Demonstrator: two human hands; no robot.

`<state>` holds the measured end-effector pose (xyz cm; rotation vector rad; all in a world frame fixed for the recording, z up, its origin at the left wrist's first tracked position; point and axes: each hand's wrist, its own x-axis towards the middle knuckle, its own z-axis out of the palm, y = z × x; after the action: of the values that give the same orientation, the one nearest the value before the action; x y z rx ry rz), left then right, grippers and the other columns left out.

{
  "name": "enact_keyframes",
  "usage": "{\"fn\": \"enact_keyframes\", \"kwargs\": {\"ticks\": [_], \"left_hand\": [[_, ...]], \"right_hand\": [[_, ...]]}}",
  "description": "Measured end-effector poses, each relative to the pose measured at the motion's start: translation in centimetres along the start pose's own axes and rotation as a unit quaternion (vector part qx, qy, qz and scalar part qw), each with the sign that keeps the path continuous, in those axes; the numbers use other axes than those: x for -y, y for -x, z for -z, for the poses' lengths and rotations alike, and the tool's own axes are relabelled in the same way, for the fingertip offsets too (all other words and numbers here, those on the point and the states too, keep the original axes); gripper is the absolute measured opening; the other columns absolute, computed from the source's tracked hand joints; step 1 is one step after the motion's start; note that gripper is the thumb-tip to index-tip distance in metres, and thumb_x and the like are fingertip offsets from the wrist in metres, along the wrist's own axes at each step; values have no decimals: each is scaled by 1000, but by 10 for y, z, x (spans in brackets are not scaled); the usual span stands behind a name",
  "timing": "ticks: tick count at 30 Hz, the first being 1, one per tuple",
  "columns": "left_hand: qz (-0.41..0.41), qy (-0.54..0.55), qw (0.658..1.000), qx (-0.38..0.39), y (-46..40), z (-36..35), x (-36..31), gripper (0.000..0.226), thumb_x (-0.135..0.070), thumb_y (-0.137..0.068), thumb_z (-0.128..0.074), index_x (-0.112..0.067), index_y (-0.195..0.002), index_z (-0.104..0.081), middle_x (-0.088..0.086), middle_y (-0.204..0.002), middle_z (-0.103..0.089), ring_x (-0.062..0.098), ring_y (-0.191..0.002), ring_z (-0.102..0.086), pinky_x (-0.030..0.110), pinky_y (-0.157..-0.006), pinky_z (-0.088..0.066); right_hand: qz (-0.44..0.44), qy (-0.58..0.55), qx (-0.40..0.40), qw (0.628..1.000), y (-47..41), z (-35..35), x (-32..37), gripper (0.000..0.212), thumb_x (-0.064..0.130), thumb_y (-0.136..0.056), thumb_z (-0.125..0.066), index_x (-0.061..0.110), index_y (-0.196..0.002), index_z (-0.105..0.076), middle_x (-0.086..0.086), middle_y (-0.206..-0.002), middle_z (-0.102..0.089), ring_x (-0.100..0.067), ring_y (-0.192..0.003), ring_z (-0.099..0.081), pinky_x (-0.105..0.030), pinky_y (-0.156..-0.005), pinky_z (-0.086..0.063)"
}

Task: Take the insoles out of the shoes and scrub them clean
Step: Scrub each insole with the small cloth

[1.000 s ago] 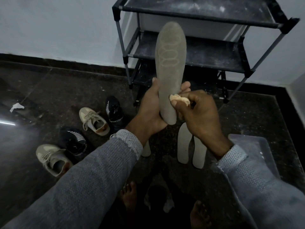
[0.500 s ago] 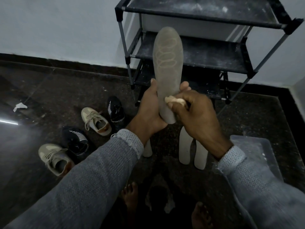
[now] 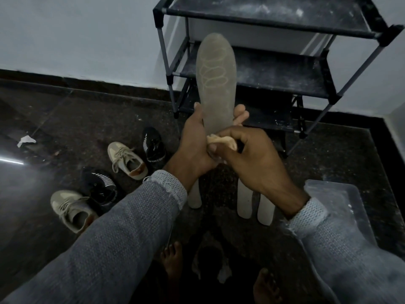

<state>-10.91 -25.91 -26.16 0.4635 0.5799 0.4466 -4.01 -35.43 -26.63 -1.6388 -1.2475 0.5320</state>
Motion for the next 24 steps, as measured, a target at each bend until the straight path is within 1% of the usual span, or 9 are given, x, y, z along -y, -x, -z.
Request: {"fn": "enact_keyframes", "kwargs": {"ticks": [3,8,10,14,16,18,21,22,24], "left_hand": [[-9,-4,1000,16,0,1,-1,74,-59,-98,-16,0,-124,-53,13,-105,-66,25,-123,-52,35,-105,-39],[20,-12,1000,21,6,-6,5,70,-60,-97,-22,-3,-114,-59,12,-100,-68,24,-90,-65,34,-78,-57],[21,-6,1000,19,6,-6,4,72,-60,-97,-21,-1,-114,-58,12,-100,-68,25,-99,-64,35,-82,-55],[-2,-3,1000,5,1,-1,2,72,-58,-99,-18,0,-124,-52,14,-108,-64,28,-130,-48,36,-103,-39],[-4,-1,1000,9,2,-2,2,72,-58,-98,-19,0,-128,-50,14,-109,-63,26,-127,-50,37,-102,-40],[13,-9,1000,17,4,-3,3,73,-60,-97,-20,-1,-127,-52,12,-107,-64,24,-116,-57,37,-94,-46],[27,-22,999,10,8,-7,6,75,-60,-97,-21,-2,-101,-69,12,-98,-69,23,-90,-66,32,-76,-57],[29,-22,999,10,8,-8,6,77,-60,-97,-22,-2,-96,-72,12,-96,-70,22,-87,-67,31,-74,-57],[24,-14,1000,11,7,-7,4,76,-61,-97,-21,-1,-110,-66,12,-101,-67,23,-101,-64,33,-83,-54]], "right_hand": [[11,2,18,1000,1,0,2,4,17,-86,-70,17,-88,-73,7,-82,-72,-6,-75,-65,-27,-68,-53],[8,76,-123,989,-9,10,-14,10,22,-89,-68,14,-92,-72,6,-82,-65,-6,-71,-62,-31,-64,-54],[8,69,-124,990,-7,7,-12,9,22,-89,-67,14,-91,-72,9,-81,-65,-5,-73,-62,-24,-65,-53],[-15,-12,-11,1000,2,-6,2,5,17,-87,-69,14,-89,-73,6,-81,-72,-7,-75,-66,-22,-67,-53],[-11,-23,5,1000,1,-2,1,4,16,-86,-70,16,-89,-73,7,-81,-72,-5,-75,-66,-20,-67,-53],[-18,-7,-36,999,-3,5,-5,2,19,-86,-71,18,-87,-72,11,-78,-70,-3,-71,-65,-19,-64,-53],[-8,76,-131,988,-9,11,-17,9,23,-88,-69,15,-87,-72,5,-79,-67,-7,-71,-63,-30,-63,-54],[-5,87,-143,986,-10,10,-19,10,24,-88,-68,15,-88,-72,4,-80,-67,-8,-72,-62,-31,-64,-53],[-13,49,-120,992,-8,5,-13,9,23,-88,-68,15,-87,-73,6,-80,-69,-6,-72,-64,-24,-64,-53]]}}
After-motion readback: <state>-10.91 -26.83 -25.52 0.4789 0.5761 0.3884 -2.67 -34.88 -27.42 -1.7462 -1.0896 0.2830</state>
